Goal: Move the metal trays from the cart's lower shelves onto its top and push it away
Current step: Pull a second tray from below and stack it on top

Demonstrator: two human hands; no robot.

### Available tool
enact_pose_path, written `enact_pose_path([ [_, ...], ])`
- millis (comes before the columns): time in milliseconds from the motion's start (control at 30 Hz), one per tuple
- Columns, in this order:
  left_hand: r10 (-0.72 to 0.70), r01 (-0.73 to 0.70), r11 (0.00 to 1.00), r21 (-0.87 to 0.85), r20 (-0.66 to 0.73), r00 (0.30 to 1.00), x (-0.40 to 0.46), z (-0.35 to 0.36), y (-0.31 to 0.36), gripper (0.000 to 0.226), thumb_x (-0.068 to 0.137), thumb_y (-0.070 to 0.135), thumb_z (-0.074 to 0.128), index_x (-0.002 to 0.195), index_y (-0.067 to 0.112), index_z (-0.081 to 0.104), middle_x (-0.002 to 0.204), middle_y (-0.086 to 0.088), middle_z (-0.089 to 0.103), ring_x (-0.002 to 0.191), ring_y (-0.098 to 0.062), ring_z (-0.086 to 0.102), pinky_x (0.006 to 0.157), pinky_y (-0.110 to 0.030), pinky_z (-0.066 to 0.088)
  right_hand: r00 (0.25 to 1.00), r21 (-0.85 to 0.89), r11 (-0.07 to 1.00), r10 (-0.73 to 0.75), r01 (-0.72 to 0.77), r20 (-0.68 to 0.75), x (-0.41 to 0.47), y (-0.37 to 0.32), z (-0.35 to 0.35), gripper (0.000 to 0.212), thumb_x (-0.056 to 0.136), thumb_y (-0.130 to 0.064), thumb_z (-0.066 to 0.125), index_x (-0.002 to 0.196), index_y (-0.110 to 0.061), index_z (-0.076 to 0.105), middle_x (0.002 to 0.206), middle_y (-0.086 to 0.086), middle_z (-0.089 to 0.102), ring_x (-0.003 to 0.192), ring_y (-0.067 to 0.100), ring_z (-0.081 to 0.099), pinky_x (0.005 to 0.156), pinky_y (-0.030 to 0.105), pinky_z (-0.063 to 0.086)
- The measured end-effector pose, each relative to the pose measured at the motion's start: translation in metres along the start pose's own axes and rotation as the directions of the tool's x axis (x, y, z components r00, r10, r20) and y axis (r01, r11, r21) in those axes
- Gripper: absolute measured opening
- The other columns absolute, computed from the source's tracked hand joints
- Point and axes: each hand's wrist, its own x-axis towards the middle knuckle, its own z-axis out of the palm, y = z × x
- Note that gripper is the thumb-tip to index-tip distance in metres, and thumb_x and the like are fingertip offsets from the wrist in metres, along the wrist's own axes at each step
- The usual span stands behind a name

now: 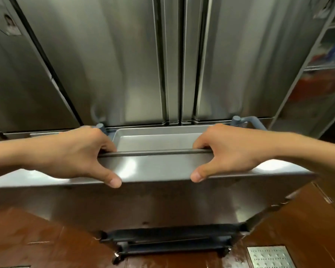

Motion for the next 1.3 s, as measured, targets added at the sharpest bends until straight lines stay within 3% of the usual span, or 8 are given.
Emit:
enact_pose_path([
  [133,-0.006,0.005,1.000,-0.031,-0.031,0.999,0.002,-0.038,0.004,0.082,0.043,0.092,0.065,0.064,0.013,0.059,0.051,0.001,0.041,0.047,-0.009,0.035,0.044,-0.021,0.028,0.999,0.001,1.000,-0.018,0.018,-0.048,0.005,0.003,-0.045,0.065,0.069,-0.065,0.069,0.059,-0.004,0.048,0.052,0.000,0.029,0.046,0.012,0.027,0.044,0.027,0.023],
  [300,0.021,-0.026,0.999,-0.048,-0.112,0.993,0.011,-0.075,0.006,0.073,0.046,0.087,0.067,0.065,0.016,0.065,0.051,-0.005,0.051,0.045,-0.009,0.039,0.043,-0.019,0.031,0.992,-0.060,0.997,-0.051,0.044,-0.119,0.016,0.010,-0.090,0.055,0.066,-0.067,0.068,0.058,-0.013,0.060,0.048,0.003,0.046,0.041,0.008,0.038,0.041,0.019,0.031],
  [433,0.056,-0.051,0.998,0.026,-0.264,0.963,0.028,-0.074,0.001,0.075,0.053,0.084,0.067,0.057,0.011,0.054,0.048,-0.002,0.037,0.046,-0.013,0.029,0.044,-0.024,0.029,0.974,-0.183,0.983,-0.066,0.026,-0.216,0.032,0.023,-0.093,0.052,0.067,-0.066,0.067,0.059,-0.015,0.059,0.049,0.001,0.052,0.046,0.012,0.046,0.043,0.022,0.034],
  [633,0.099,-0.027,0.986,0.166,-0.439,0.893,0.077,-0.012,-0.024,0.060,0.061,0.071,0.071,0.057,0.017,0.044,0.050,0.001,0.051,0.052,-0.022,0.048,0.050,-0.035,0.038,0.918,-0.393,0.907,-0.021,-0.149,-0.396,0.065,0.063,-0.030,0.052,0.067,-0.073,0.060,0.066,-0.022,0.048,0.057,-0.007,0.046,0.062,0.024,0.045,0.051,0.033,0.030],
  [700,0.096,-0.002,0.981,0.195,-0.470,0.877,0.093,0.017,-0.035,0.056,0.064,0.068,0.072,0.060,0.023,0.040,0.062,0.000,0.062,0.064,-0.028,0.058,0.053,-0.033,0.037,0.902,-0.407,0.894,-0.008,-0.186,-0.431,0.076,0.078,0.002,0.049,0.071,-0.070,0.061,0.069,-0.023,0.049,0.063,-0.001,0.059,0.067,0.031,0.059,0.053,0.033,0.030],
  [867,0.078,0.003,0.986,0.166,-0.481,0.873,0.127,0.086,-0.053,0.037,0.072,0.054,0.074,0.073,0.019,0.061,0.084,0.004,0.074,0.083,-0.023,0.068,0.063,-0.035,0.048,0.898,-0.337,0.920,0.035,-0.200,-0.439,0.092,0.104,0.080,0.029,0.083,-0.054,0.058,0.081,-0.025,0.056,0.094,-0.009,0.075,0.091,0.023,0.068,0.060,0.032,0.038],
  [1067,0.109,-0.027,0.985,0.172,-0.486,0.867,0.137,0.149,-0.063,0.030,0.064,0.043,0.086,0.065,0.023,0.064,0.063,0.008,0.066,0.057,-0.014,0.066,0.046,-0.025,0.044,0.877,-0.383,0.901,-0.003,-0.207,-0.481,0.096,0.116,0.150,0.032,0.067,-0.046,0.081,0.066,-0.021,0.062,0.057,-0.004,0.064,0.053,0.017,0.064,0.044,0.027,0.045],
  [1300,0.143,-0.045,0.970,0.238,-0.415,0.899,0.139,0.210,-0.065,0.042,0.049,0.043,0.094,0.057,0.022,0.059,0.053,0.008,0.057,0.046,-0.013,0.057,0.038,-0.024,0.039,0.898,-0.408,0.897,-0.030,-0.170,-0.440,0.096,0.123,0.211,0.040,0.055,-0.048,0.088,0.059,-0.022,0.058,0.051,-0.007,0.055,0.048,0.013,0.056,0.041,0.024,0.039],
])
